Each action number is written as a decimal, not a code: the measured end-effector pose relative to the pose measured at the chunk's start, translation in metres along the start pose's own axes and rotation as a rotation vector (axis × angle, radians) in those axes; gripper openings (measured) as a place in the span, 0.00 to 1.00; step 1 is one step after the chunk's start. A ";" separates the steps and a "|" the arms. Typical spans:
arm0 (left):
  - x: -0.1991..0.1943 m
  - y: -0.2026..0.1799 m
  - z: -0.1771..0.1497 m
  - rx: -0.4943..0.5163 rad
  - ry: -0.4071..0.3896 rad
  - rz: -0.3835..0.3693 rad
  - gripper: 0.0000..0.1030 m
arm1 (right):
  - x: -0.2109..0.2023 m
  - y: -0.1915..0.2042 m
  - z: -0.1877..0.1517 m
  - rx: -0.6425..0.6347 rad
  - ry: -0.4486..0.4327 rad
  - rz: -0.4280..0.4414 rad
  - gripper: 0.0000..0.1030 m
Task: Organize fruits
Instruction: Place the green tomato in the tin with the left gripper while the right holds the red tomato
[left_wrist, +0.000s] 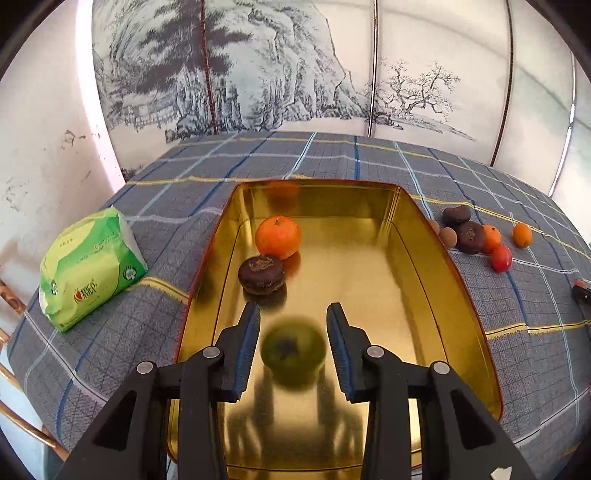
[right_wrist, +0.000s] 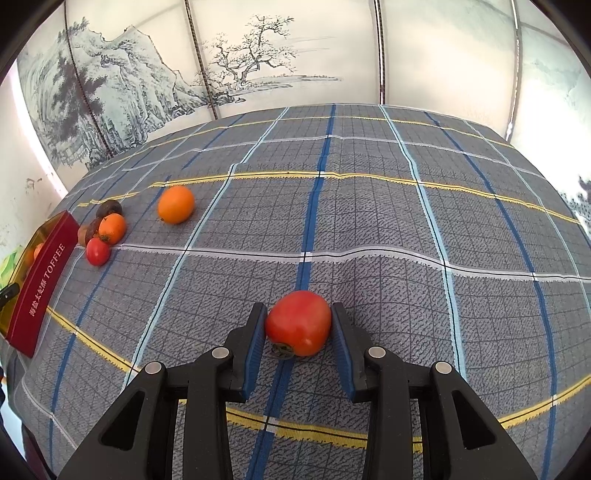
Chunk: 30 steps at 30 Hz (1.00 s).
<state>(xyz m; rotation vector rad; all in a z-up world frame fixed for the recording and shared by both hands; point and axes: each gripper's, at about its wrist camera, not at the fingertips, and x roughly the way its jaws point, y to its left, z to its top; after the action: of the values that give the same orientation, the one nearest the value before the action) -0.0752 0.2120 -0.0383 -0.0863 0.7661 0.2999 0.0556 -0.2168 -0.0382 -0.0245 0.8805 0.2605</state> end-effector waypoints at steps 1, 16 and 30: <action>-0.001 0.000 0.000 0.007 -0.012 -0.003 0.33 | 0.000 -0.001 0.000 -0.002 0.000 -0.003 0.35; -0.011 -0.007 0.000 0.006 -0.049 -0.024 0.36 | 0.000 0.005 0.000 -0.035 0.004 -0.040 0.36; -0.041 -0.011 -0.005 -0.032 -0.173 0.058 0.84 | 0.001 0.016 0.001 -0.086 0.009 -0.103 0.35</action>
<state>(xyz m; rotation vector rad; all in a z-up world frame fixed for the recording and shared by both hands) -0.1035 0.1909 -0.0139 -0.0672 0.5929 0.3699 0.0532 -0.2006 -0.0373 -0.1506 0.8743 0.2021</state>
